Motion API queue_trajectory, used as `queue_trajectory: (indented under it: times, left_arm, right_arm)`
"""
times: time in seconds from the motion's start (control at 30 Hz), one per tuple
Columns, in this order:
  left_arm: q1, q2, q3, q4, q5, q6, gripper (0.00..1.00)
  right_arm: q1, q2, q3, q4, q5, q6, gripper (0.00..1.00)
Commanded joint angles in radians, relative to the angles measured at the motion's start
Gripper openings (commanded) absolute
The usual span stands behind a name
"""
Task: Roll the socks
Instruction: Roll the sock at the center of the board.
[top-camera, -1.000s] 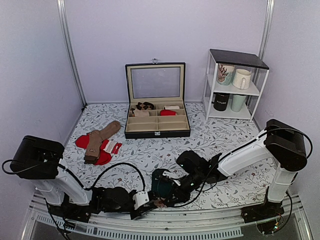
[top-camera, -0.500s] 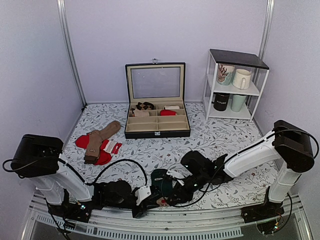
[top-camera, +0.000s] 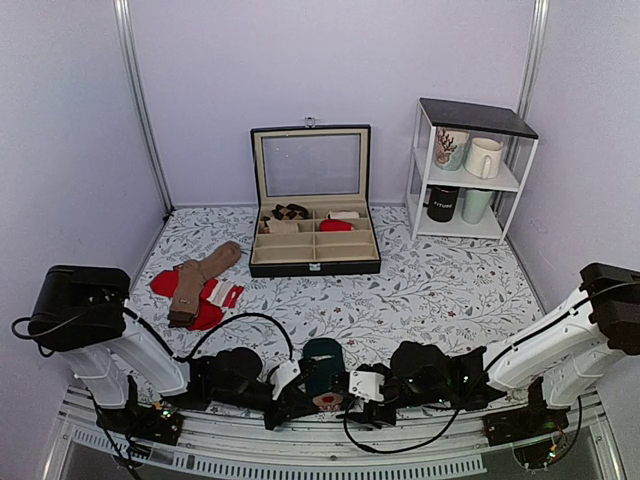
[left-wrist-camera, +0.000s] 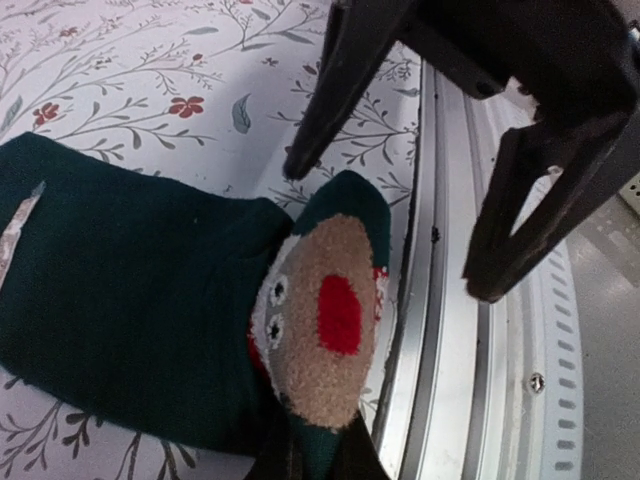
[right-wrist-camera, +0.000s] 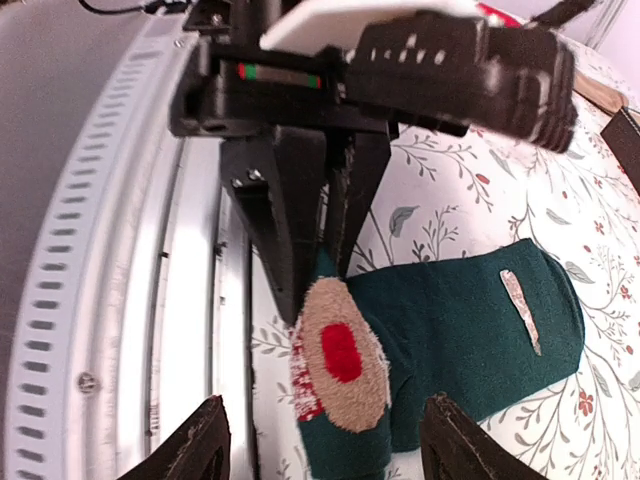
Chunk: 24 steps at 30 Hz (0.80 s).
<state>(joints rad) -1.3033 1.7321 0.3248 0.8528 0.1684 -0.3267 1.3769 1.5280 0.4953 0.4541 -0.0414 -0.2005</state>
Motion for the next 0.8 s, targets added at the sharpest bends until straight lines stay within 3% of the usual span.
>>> queue_trajectory:
  times: [0.0,0.2,0.33,0.53,0.6,0.63,0.7,0.77]
  left_arm:
    - [0.009,0.063,-0.024,-0.159,0.057,-0.028,0.00]
    - [0.015,0.071,-0.027,-0.148,0.068,-0.029,0.00]
    - [0.018,0.078,-0.030,-0.139,0.076,-0.031,0.00]
    - [0.022,0.091,-0.028,-0.129,0.091,-0.038,0.00]
    - [0.021,0.079,-0.028,-0.132,0.083,-0.038,0.00]
    - [0.021,0.069,-0.028,-0.139,0.065,-0.033,0.05]
    - [0.016,0.025,-0.032,-0.156,0.017,-0.013,0.30]
    - [-0.003,-0.045,-0.031,-0.198,-0.059,0.021,0.42]
  right_arm:
    - [0.023,0.090,0.030,0.054,0.161,-0.081,0.66]
    - [0.026,0.129,0.044,0.059,0.149,-0.099,0.64]
    - [0.027,0.156,0.053,0.045,0.166,-0.083,0.57]
    - [0.026,0.200,0.087,-0.018,0.137,-0.040,0.29]
    - [0.026,0.209,0.086,-0.037,0.128,-0.006,0.24]
    - [0.026,0.209,0.083,-0.047,0.122,0.009,0.23]
    - [0.024,0.199,0.083,-0.076,0.094,0.051,0.22]
    - [0.021,0.182,0.085,-0.115,0.041,0.091,0.22]
